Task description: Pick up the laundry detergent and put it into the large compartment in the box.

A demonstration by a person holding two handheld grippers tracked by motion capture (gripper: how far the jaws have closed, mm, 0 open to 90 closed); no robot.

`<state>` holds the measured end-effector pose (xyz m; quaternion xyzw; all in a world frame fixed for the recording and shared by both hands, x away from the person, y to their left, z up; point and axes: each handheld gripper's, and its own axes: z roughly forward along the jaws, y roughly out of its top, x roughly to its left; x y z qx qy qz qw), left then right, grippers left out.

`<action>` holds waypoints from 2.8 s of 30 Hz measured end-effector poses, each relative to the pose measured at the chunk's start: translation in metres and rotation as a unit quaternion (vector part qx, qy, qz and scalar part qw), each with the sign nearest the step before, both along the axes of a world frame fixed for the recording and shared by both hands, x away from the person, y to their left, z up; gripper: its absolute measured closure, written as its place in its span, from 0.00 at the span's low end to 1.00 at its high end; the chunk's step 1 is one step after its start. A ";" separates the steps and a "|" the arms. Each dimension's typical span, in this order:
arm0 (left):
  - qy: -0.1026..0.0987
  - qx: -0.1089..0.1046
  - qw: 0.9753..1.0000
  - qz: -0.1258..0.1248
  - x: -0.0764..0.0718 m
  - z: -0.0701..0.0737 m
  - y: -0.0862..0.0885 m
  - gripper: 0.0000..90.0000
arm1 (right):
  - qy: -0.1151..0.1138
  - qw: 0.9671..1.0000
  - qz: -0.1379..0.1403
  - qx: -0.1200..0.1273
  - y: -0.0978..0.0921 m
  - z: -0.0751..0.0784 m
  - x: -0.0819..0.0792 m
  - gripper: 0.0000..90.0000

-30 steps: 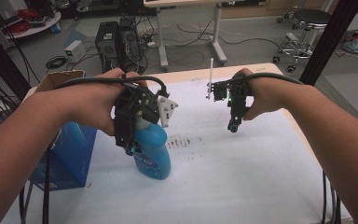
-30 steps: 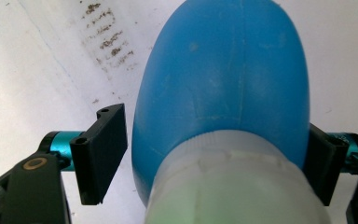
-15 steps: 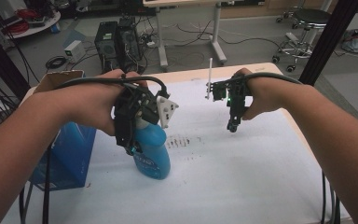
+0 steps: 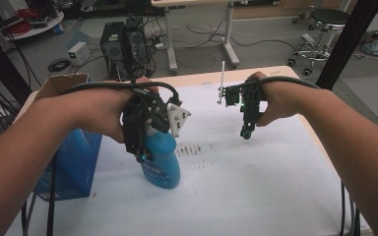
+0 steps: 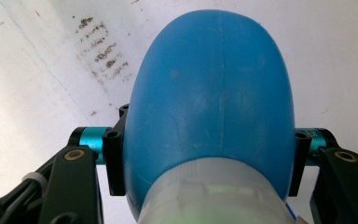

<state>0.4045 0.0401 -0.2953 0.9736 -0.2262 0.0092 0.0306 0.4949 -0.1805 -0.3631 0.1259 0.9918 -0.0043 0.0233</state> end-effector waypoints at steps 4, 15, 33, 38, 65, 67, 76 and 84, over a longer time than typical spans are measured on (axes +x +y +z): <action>-0.003 0.000 1.000 -0.001 -0.001 0.000 0.001 0.42 | 0.001 1.000 -0.002 0.001 0.001 -0.001 0.000 0.13; -0.035 0.023 0.999 -0.004 -0.014 0.009 -0.001 0.42 | 0.000 1.000 -0.003 0.000 0.005 0.000 -0.003 0.13; -0.027 0.032 0.995 0.088 -0.030 0.077 0.023 0.42 | -0.006 1.000 0.010 0.009 0.006 0.007 -0.007 0.13; -0.017 0.037 0.992 0.122 -0.032 0.095 0.031 0.42 | -0.006 1.000 0.012 0.011 0.007 0.006 -0.007 0.13; 0.038 -0.022 0.926 0.376 -0.017 0.182 0.119 0.42 | -0.005 0.999 0.029 0.012 0.015 0.003 -0.009 0.13; 0.039 -0.025 0.920 0.388 -0.015 0.186 0.127 0.42 | -0.004 0.999 0.031 0.011 0.016 0.002 -0.009 0.13; 0.042 -0.025 0.884 0.465 -0.004 0.199 0.165 0.42 | -0.001 0.999 0.034 0.010 0.018 0.001 -0.010 0.13; 0.033 -0.032 0.852 0.522 0.007 0.199 0.197 0.42 | -0.003 0.999 0.034 0.010 0.017 0.004 -0.011 0.13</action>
